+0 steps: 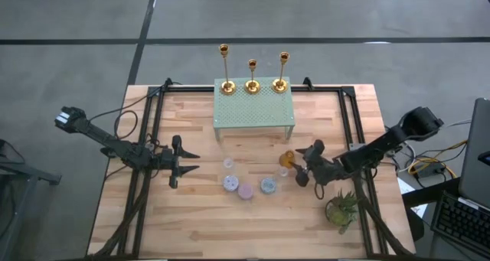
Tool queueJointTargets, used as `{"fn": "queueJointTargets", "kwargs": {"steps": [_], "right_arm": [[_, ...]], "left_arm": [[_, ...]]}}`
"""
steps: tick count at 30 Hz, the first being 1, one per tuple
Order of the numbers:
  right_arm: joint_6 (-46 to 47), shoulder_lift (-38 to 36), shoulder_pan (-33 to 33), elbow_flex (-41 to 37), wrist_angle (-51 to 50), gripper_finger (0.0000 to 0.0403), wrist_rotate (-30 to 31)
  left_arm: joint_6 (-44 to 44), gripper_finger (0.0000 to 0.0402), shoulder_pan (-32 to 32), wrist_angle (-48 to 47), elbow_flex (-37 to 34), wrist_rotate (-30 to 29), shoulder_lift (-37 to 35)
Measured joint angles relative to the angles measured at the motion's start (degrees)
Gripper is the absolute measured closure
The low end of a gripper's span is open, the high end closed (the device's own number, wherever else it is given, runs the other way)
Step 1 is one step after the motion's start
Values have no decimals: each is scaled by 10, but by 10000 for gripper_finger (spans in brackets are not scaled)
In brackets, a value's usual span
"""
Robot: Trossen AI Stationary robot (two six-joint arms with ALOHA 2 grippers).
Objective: Pick & Place candle stick holders
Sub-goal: Put the gold candle holder on the shelf
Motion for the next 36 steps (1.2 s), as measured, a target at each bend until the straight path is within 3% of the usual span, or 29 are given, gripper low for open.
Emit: {"fn": "queueJointTargets", "kwargs": {"steps": [23,36], "right_arm": [[-40,116,-23,26,106,162,49],[-66,129,-28,27,153,230,59]], "left_arm": [[0,234,0,0,0,0,0],[0,234,0,0,0,0,0]]}}
